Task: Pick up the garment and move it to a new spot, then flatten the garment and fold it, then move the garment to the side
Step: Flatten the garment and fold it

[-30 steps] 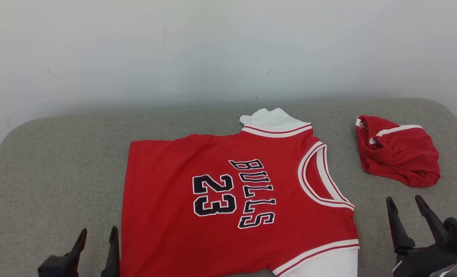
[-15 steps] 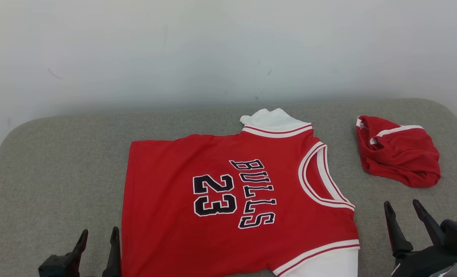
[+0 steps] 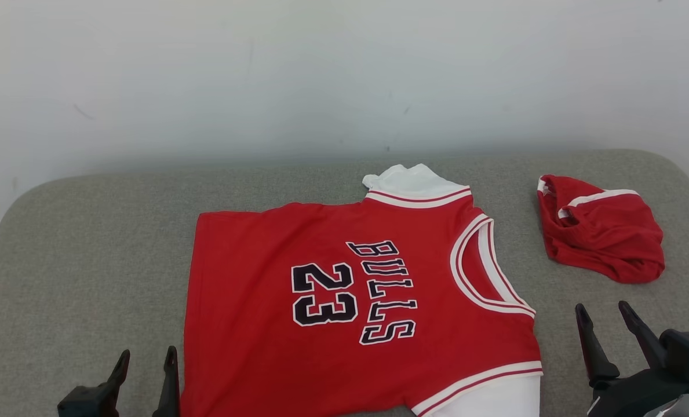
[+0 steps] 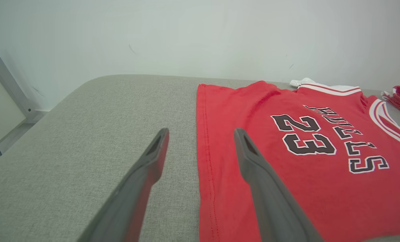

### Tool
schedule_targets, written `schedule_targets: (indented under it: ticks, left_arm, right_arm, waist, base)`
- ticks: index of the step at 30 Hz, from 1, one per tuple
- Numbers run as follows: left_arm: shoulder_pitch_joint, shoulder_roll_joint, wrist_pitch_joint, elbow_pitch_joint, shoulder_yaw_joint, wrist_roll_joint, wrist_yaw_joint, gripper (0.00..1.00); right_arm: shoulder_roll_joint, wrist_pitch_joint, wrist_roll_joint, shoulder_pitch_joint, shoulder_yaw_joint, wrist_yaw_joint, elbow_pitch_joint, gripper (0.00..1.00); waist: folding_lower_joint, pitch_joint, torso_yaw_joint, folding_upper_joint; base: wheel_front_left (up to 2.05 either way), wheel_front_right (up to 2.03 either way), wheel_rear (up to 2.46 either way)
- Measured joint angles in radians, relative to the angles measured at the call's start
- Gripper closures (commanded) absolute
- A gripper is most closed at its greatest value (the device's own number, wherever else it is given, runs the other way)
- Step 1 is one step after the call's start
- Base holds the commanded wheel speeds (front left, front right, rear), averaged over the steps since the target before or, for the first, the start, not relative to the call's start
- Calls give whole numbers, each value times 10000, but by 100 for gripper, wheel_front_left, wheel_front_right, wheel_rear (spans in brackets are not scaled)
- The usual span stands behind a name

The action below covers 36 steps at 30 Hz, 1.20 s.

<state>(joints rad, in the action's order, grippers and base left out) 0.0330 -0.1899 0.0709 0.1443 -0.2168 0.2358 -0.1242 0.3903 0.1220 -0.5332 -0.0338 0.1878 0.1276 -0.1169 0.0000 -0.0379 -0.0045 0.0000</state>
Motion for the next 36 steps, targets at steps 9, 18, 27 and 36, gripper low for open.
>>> schedule_targets:
  ticks: [9,18,27,36]
  left_arm:
    - [43,12,-111,-117,54,-155,0,0]
    - [43,17,-299,-265,102,-201,0,0]
    - [43,15,-441,-339,113,-244,0,0]
    - [43,21,-541,-391,119,-244,0,0]
  right_arm:
    - [-90,-127,71,-61,-44,0,153,0]
    - [-161,-257,161,-204,-167,0,217,0]
    - [-213,-357,263,-204,-205,0,293,0]
    - [-249,-453,412,-205,-268,0,389,0]
  waist:
    - [0,5,-16,0]
    - [0,29,-13,0]
    - [0,36,6,0]
    - [0,54,6,0]
  base:
    - [0,0,0]
    - [0,0,0]
    - [0,0,0]
    - [0,0,0]
